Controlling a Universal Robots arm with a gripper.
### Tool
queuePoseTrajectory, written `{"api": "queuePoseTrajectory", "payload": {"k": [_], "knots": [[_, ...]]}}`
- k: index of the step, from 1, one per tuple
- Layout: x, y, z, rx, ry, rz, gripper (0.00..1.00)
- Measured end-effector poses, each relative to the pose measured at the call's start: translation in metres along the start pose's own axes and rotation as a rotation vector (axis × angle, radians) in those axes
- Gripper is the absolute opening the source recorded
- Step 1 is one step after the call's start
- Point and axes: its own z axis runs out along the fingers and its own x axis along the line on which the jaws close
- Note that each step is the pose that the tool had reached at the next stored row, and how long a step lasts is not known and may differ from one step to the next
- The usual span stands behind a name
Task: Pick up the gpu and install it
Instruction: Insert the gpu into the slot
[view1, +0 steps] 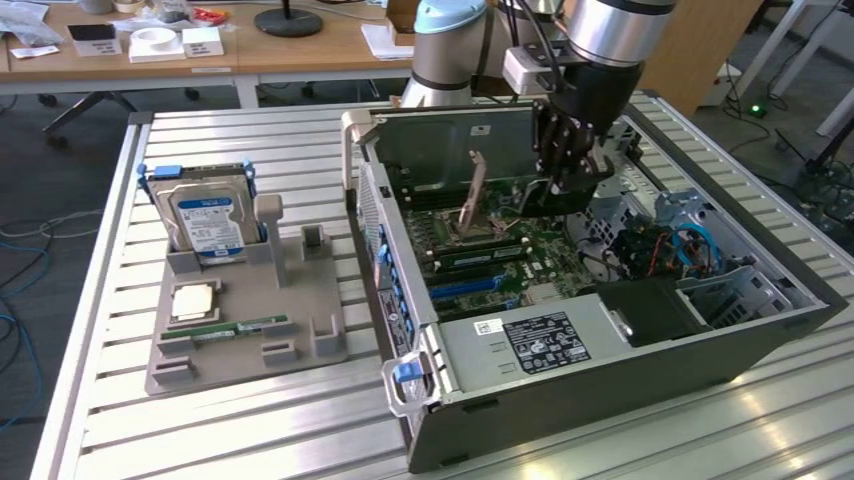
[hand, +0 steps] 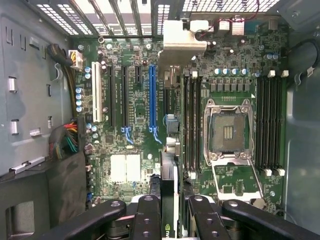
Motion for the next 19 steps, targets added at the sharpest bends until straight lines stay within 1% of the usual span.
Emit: {"api": "queuePoseTrajectory", "payload": {"k": [9, 13, 19], "knots": [[0.0008, 0.0033, 0.0032, 0.0, 0.0003, -0.005, 0.26], [0.0019, 0.0066, 0.0036, 0.0014, -0.0018, -0.007, 0.26], [0.0053, 0.0084, 0.0069, 0.0015, -0.0019, -0.012, 0.26]]}}
